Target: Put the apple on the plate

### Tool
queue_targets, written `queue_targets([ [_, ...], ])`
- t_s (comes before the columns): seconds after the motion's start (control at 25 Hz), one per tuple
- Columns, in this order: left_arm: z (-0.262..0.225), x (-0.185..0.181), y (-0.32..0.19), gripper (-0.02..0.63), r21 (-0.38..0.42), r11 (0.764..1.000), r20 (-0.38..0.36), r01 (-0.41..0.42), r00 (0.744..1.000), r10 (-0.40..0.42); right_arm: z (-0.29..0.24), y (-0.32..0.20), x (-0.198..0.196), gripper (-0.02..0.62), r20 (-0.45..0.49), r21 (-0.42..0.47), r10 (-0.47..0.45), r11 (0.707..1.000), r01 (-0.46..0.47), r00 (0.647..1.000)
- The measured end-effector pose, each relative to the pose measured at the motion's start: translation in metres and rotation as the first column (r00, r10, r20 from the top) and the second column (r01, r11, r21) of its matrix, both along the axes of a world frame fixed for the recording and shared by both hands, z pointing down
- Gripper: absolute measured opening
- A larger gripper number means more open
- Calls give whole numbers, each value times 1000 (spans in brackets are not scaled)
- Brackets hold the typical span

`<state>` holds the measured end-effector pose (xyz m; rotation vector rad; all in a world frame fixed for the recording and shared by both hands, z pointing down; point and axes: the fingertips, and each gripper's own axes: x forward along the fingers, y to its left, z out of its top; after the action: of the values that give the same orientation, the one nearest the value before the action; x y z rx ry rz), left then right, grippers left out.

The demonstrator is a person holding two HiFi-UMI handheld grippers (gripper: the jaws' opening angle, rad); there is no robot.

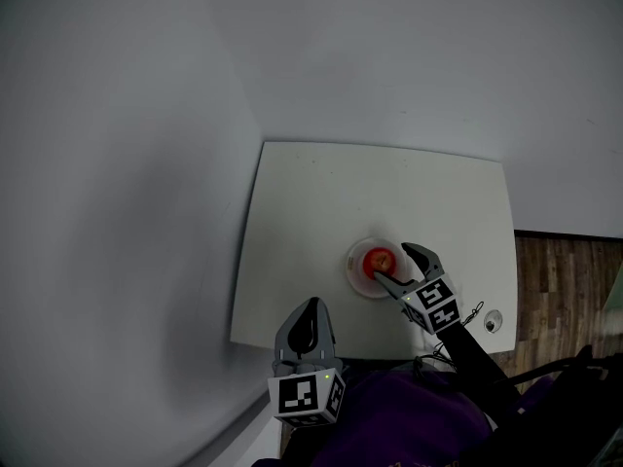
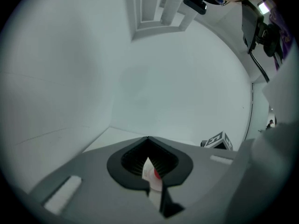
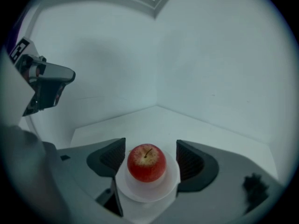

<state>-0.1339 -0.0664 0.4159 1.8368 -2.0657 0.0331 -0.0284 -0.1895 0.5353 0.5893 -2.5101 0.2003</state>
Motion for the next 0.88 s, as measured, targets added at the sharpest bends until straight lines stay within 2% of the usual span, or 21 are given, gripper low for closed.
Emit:
queue_targets([
  [0.28,0,16,-11,8,13,998,-7,-67,998,67,-49,0,20,330,122,34,57,997,-62,991],
  [0.32,0,19,-12,8,15,997,-8,-77,997,77,-56,0,25,311,134,47,72,996,-78,988],
  [0.44,-1,28,-18,8,26,994,-9,-111,994,111,-76,-4,41,111,167,87,134,985,-150,977],
  [0.48,-1,31,-19,8,28,992,-10,-121,993,121,-81,-5,46,75,175,97,149,981,-168,973],
  [0.68,-1,42,-24,8,36,987,-12,-156,988,156,-99,-5,61,17,196,134,182,968,-210,964],
  [0.88,-3,53,-27,8,41,981,-9,-191,982,191,-106,-2,75,11,191,158,203,959,-234,960],
])
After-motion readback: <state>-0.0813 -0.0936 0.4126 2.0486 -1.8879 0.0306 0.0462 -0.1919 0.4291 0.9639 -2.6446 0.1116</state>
